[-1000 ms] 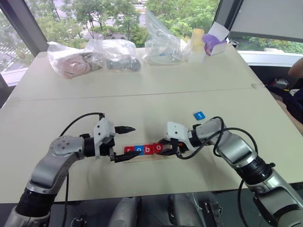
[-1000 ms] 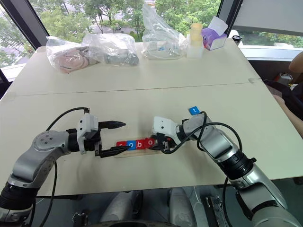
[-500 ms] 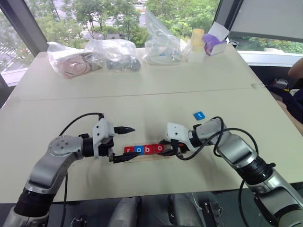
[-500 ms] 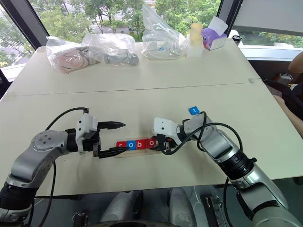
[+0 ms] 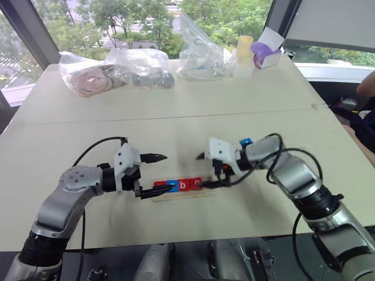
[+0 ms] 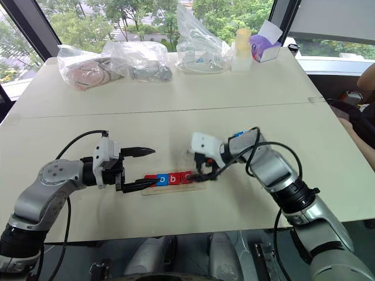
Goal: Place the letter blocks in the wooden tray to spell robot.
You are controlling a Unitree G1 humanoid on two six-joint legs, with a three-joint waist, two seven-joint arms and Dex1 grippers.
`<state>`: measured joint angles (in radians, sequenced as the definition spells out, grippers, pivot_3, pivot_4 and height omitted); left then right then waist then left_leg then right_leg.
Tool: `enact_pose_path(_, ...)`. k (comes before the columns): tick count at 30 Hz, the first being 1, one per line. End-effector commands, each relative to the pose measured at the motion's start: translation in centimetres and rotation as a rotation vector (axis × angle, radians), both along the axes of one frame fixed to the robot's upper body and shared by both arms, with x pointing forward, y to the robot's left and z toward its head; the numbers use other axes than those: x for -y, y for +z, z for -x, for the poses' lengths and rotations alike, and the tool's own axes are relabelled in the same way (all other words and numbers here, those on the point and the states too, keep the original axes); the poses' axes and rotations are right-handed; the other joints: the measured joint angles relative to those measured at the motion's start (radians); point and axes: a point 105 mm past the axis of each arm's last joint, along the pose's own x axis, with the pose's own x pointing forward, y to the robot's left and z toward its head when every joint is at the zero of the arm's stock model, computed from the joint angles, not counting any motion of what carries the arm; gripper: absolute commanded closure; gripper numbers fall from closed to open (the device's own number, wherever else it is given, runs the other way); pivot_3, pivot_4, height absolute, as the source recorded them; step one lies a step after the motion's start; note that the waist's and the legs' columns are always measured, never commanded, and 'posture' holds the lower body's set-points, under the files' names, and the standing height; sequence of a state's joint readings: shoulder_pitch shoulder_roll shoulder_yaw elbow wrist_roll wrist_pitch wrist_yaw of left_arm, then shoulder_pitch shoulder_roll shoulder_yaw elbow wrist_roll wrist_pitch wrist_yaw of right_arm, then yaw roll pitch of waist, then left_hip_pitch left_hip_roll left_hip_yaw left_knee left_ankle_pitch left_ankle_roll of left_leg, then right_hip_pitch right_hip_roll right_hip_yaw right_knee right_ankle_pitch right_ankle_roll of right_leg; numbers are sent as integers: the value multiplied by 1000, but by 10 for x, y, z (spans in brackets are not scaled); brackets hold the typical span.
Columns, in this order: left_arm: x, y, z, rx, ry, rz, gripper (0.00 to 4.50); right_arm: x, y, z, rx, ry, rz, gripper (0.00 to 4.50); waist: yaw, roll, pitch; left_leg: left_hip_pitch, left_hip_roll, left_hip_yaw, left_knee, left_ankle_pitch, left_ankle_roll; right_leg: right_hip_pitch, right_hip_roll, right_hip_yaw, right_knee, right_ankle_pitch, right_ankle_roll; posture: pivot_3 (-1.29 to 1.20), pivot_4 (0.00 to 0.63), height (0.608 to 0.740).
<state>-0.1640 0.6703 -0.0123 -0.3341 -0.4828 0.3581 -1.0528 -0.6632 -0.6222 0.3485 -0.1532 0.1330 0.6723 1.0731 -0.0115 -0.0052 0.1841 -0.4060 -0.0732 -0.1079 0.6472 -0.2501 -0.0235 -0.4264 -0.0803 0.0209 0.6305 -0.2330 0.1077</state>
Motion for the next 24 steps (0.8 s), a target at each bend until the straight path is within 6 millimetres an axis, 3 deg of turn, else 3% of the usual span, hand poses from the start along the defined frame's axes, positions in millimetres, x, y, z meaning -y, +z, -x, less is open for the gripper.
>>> enact_pose_path(1,1,10,-1,50,0,21,0,45,35,-43,118,-339,-80,60,3,0,0,0,0,0,0,0,0,0,0,0,0,0,0,0,150,740)
enact_pose_path(5,3,9,-2,51,-1,26,0,93,25,-65,138,-653,-28,60,2,0,0,0,0,0,0,0,0,0,-1,0,0,0,0,0,150,740)
enact_pose_path(10,4,7,-4,53,-8,24,0,123,0,-67,115,-825,25,60,-2,0,0,0,0,1,-2,0,0,-1,-1,1,0,0,0,0,150,740)
enact_pose_path(16,4,8,-6,63,-8,23,0,129,-22,-66,-52,-972,-69,60,-3,0,0,0,0,1,-1,0,0,-1,1,1,1,1,-1,0,150,740)
enact_pose_path(21,3,9,-7,72,4,24,0,127,-30,-64,-83,-998,-60,60,-4,0,-1,1,0,1,0,0,0,1,1,1,1,1,-1,0,150,740)
enact_pose_path(24,3,9,-8,73,14,24,0,121,-33,-61,-120,-1008,-85,925,-5,0,-1,2,0,1,0,0,0,2,1,1,1,1,-1,0,150,740)
